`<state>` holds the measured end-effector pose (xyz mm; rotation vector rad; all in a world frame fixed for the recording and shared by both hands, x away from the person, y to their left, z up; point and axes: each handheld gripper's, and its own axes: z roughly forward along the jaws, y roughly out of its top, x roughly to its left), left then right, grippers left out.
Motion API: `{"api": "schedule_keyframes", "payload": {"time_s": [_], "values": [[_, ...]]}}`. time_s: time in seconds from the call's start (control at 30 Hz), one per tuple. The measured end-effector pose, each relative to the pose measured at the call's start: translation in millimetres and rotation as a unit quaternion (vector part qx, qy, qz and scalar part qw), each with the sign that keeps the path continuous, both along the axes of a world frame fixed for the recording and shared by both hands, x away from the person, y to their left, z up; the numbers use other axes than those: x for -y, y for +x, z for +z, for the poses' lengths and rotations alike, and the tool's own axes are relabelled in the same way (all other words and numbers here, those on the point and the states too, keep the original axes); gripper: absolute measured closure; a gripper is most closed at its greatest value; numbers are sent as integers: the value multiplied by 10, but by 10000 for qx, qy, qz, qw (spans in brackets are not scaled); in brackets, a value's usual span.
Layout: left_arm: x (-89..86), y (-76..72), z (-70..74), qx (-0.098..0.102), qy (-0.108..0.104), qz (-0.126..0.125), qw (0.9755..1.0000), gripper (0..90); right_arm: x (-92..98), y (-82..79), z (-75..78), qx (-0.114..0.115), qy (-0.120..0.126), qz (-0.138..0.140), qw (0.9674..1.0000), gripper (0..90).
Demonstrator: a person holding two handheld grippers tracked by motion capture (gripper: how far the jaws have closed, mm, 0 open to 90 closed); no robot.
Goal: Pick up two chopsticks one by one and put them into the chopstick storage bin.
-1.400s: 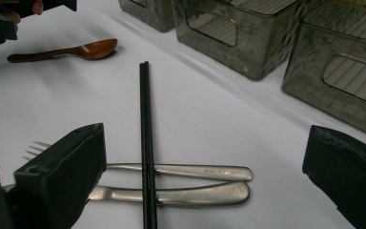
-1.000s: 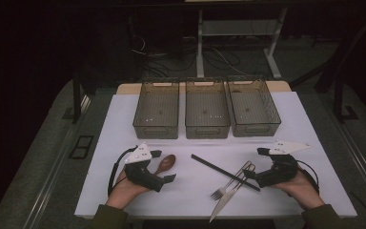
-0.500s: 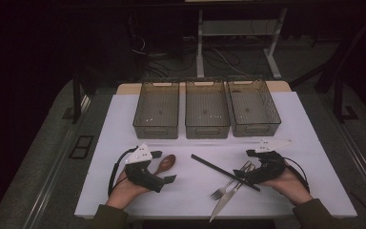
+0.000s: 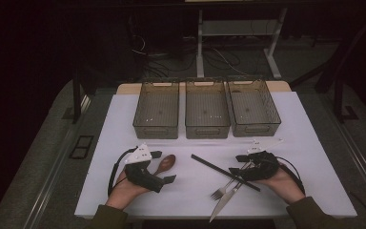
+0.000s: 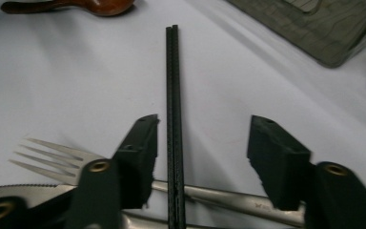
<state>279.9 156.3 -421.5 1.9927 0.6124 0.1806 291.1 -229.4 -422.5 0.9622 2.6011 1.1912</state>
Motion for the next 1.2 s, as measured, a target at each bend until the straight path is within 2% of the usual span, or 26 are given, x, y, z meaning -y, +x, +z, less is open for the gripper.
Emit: {"api": "schedule_keyframes", "payload": {"time_s": [0.03,0.1,0.13,0.4,0.67,1.2], "values": [[-1,-1,0,2,-1,1,10000,0,0,4,-12,-63,-17,50,10000,514],[-4,-2,2,4,9,-9,10000,0,-2,2,-16,-97,-37,54,9999,546],[-5,-2,2,3,10,-8,10000,0,-4,3,-28,-125,-50,78,9999,598],[-15,2,-1,5,10,-14,10000,0,-40,-10,-79,-238,-148,216,9994,735],[-13,2,-2,6,5,-14,10000,0,-68,-11,-126,-324,-238,250,9989,770],[-13,4,-6,3,31,-22,10000,0,-69,4,-145,-334,-325,245,9986,787]]}}
